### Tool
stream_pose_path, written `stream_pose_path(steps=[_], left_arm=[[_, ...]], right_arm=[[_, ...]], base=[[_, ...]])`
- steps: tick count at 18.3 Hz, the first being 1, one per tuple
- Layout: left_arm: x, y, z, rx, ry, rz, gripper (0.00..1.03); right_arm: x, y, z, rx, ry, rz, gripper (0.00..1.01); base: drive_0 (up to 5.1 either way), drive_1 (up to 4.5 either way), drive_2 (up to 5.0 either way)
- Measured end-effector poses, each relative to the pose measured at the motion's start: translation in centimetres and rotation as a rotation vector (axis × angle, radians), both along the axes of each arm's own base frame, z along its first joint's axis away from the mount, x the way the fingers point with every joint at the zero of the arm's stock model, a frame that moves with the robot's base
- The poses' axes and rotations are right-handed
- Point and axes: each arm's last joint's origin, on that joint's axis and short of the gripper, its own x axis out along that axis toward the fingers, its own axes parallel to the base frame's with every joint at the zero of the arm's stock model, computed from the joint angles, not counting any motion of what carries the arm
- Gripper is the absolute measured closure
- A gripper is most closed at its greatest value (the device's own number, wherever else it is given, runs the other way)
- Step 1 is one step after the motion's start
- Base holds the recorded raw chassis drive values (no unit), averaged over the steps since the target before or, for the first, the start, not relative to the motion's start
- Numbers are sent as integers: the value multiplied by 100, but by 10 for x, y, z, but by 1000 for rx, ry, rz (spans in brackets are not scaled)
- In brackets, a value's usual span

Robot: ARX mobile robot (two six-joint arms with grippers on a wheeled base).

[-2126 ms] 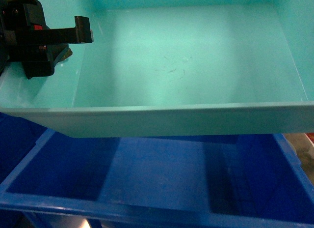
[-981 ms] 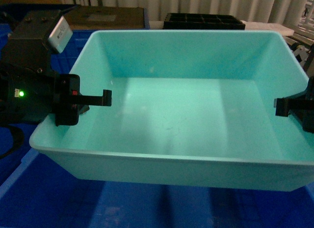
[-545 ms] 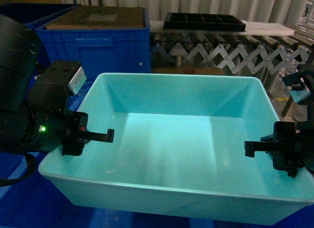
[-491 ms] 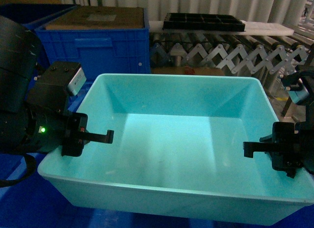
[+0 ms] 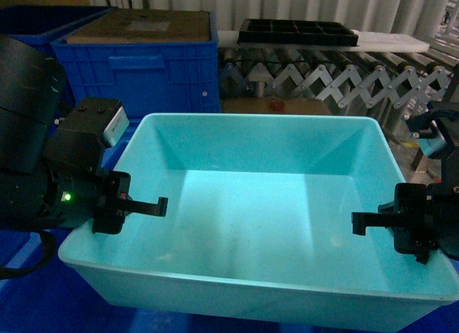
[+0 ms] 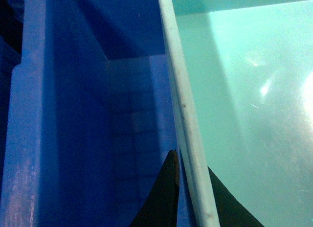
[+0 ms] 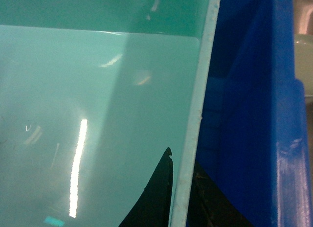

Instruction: Stack blue boxes stably on right

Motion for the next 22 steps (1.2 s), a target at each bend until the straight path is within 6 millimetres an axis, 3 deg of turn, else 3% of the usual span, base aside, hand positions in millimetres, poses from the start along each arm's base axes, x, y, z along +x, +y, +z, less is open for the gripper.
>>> stream_pose_path(steps=[4,14,22], left_arm=[[-2,-2,-25,7,60,-17,98],[4,6,-22,-32,29,0,98],[12,12,-23,-29,30,3,98]], right_arm=[[-6,3,-18,-36,47,-6,94],[-1,-12,-19,10,47,-49,94],[9,-2,-19,7,41,-37,94]], base=[[0,0,0],[0,0,0],[0,0,0]])
